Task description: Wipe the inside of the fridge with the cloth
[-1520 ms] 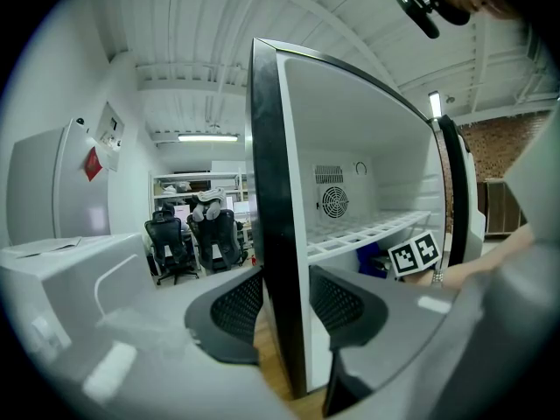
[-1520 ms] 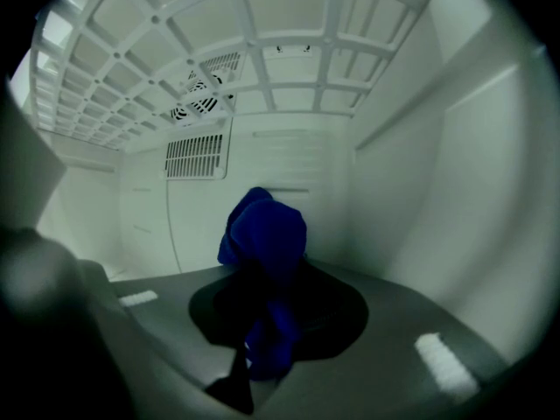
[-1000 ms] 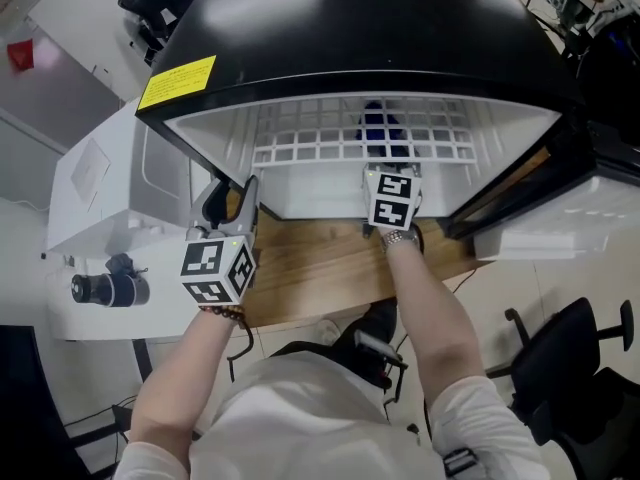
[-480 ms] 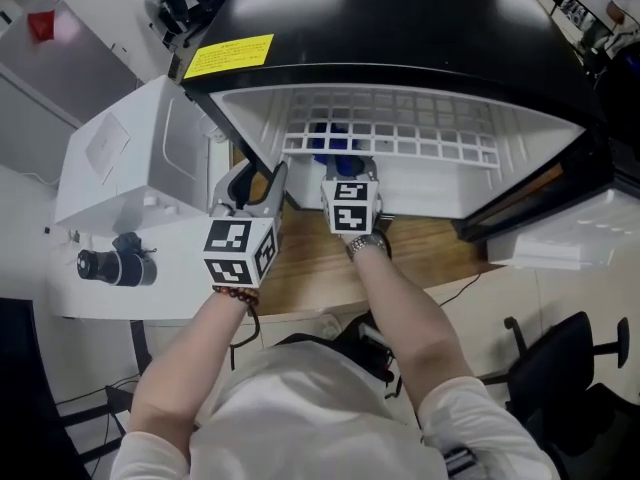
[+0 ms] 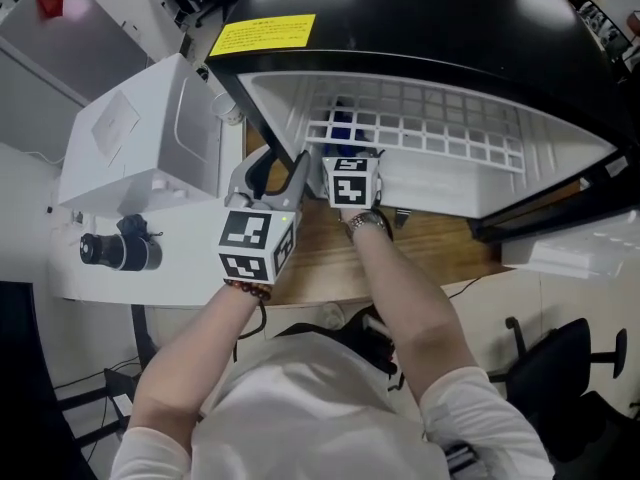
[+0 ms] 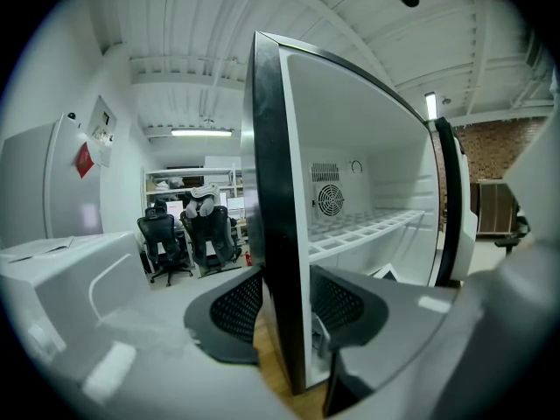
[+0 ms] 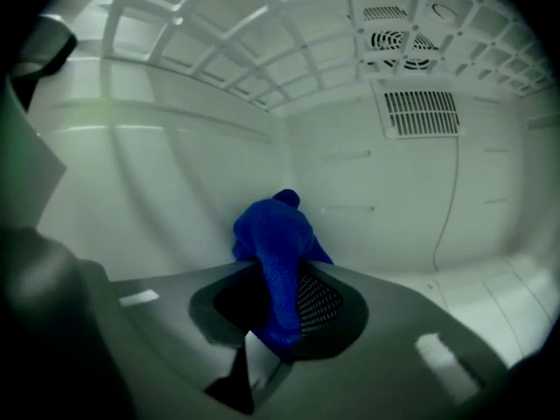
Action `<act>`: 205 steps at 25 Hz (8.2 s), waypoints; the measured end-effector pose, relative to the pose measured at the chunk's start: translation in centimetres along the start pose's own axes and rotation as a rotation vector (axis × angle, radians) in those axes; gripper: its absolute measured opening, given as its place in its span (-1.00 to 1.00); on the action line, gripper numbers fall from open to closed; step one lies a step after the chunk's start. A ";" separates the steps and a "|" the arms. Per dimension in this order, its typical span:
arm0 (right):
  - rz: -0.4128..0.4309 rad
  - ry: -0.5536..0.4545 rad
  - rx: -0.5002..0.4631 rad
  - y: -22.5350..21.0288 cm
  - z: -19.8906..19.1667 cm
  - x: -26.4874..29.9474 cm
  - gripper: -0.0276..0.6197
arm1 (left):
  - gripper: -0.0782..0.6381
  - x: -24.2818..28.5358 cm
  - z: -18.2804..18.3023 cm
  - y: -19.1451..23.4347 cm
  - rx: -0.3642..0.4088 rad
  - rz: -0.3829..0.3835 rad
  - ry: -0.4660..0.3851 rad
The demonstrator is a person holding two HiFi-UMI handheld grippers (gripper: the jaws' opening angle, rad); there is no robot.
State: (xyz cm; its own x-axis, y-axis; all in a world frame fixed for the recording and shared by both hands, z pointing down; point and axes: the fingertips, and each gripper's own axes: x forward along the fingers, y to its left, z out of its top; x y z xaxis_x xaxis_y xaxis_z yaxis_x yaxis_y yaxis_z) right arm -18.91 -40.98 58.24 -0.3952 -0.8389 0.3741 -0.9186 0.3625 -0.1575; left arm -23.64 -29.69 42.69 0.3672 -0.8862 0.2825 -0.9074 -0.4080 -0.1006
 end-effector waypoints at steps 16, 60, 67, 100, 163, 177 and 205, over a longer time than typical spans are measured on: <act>-0.048 0.078 -0.090 -0.8 -0.2 1.2 -0.69 | -0.32 0.1 0.0 0.0 0.003 -0.030 0.005; -0.250 0.222 -0.086 -17.2 -3.2 -5.9 -0.69 | -0.33 0.3 -0.3 0.2 0.003 0.111 0.119; -0.320 0.224 -0.071 -19.8 -3.0 -7.1 -0.69 | -0.33 0.3 -0.4 0.1 0.032 0.083 0.137; -0.056 0.047 0.001 -5.6 -0.7 -8.3 -0.69 | -0.35 0.1 -0.5 0.0 0.009 0.062 0.130; -0.424 0.209 -0.030 -21.7 -7.1 -17.4 -0.69 | -0.36 0.0 -0.6 0.2 -0.042 0.050 0.097; -0.259 0.070 0.011 -15.2 -4.1 -17.6 -0.69 | -0.36 -0.1 -0.6 0.1 -0.047 0.045 0.091; -0.034 0.217 -0.114 -1.0 -7.9 -10.7 -0.69 | -0.34 0.1 -0.7 0.1 0.003 0.016 0.129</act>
State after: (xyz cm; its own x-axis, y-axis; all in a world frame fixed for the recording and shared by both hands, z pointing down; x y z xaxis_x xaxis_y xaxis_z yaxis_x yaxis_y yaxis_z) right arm -13.70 -29.20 61.58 -0.3426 -0.7490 0.5671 -0.9203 0.3890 -0.0422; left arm -23.83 -29.63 43.36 0.3231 -0.8572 0.4011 -0.9122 -0.3949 -0.1091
